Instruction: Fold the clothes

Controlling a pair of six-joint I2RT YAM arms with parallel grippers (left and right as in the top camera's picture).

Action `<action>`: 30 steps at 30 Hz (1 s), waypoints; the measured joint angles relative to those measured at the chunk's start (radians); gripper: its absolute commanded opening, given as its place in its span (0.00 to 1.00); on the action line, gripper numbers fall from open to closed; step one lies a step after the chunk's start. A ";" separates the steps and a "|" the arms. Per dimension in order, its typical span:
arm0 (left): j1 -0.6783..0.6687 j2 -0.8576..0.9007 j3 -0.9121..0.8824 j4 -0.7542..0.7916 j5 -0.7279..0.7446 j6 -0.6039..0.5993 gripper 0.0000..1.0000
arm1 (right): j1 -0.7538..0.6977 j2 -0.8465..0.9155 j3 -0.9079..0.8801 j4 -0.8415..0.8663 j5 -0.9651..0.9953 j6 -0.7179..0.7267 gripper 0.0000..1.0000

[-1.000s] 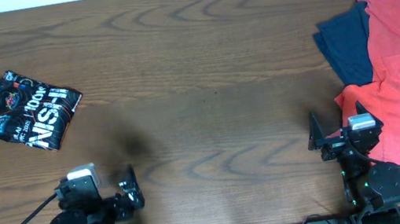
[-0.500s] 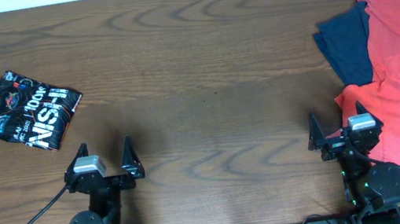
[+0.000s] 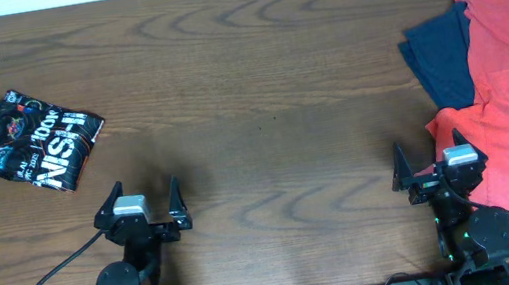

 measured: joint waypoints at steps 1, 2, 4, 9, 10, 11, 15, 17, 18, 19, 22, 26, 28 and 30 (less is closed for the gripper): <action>-0.002 0.000 0.000 -0.001 -0.001 0.000 0.98 | 0.000 0.000 0.000 0.000 0.000 0.000 0.99; -0.002 0.000 0.000 -0.002 -0.003 0.003 0.98 | 0.000 0.000 0.000 0.000 0.000 0.000 0.99; -0.002 0.000 0.001 -0.002 -0.003 0.003 0.98 | 0.000 0.000 0.000 0.000 0.000 0.000 0.99; -0.002 0.000 0.001 -0.003 -0.006 0.003 0.98 | 0.000 0.000 0.000 0.000 0.000 0.000 0.99; -0.002 0.000 0.001 -0.003 -0.007 0.003 0.98 | 0.000 0.000 0.000 0.000 0.000 0.000 0.99; -0.002 0.000 0.001 -0.003 -0.007 0.003 0.98 | 0.000 0.000 0.000 0.000 0.000 0.000 0.99; -0.002 0.000 0.001 -0.003 -0.007 0.003 0.98 | 0.000 0.000 0.000 0.000 0.000 0.000 0.99; -0.002 0.000 0.001 -0.003 -0.007 0.003 0.98 | 0.000 0.000 0.000 0.000 0.000 0.000 0.99; -0.002 0.000 0.001 -0.003 -0.008 0.003 0.98 | 0.000 0.000 0.000 0.000 0.000 0.000 0.99; -0.002 0.000 0.001 -0.003 -0.008 0.003 0.98 | 0.000 0.000 0.000 0.000 0.000 0.000 0.99; -0.002 0.000 0.001 -0.004 -0.010 0.003 0.98 | 0.000 0.000 0.000 0.000 0.000 0.000 0.99; -0.002 0.000 0.002 -0.005 -0.010 0.003 0.98 | 0.000 0.000 0.000 0.000 0.000 0.000 0.99; -0.002 0.000 0.002 -0.005 -0.010 0.003 0.98 | 0.000 0.000 0.000 0.000 0.000 0.000 0.99; -0.002 0.000 0.003 -0.005 -0.010 0.003 0.98 | 0.000 0.000 0.000 0.000 0.000 0.000 0.99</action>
